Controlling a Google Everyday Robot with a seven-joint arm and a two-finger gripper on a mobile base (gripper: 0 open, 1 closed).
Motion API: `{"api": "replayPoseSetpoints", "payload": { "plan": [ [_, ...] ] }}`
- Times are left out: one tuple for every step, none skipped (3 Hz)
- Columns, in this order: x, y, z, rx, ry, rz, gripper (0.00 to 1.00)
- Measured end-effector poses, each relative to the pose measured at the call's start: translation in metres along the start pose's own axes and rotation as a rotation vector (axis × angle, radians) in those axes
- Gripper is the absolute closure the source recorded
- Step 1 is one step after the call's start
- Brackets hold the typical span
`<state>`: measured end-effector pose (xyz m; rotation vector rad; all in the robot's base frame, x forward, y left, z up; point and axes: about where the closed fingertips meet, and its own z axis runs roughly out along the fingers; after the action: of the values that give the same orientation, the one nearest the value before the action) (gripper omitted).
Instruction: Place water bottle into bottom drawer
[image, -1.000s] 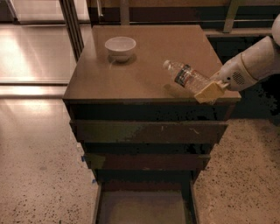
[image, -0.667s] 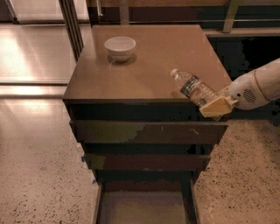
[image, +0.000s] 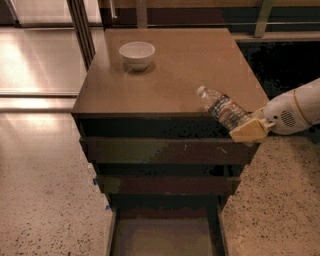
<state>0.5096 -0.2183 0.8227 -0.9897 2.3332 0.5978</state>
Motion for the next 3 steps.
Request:
{"api": "replayPoseSetpoints", "payload": {
  "plan": [
    [0.004,0.003,0.008,-0.007,-0.002,-0.010,1.00],
    [0.049,0.009,0.060,-0.044,-0.028,0.050,1.00],
    [0.105,0.008,0.118,-0.055,-0.037,0.141,1.00]
  ]
}}
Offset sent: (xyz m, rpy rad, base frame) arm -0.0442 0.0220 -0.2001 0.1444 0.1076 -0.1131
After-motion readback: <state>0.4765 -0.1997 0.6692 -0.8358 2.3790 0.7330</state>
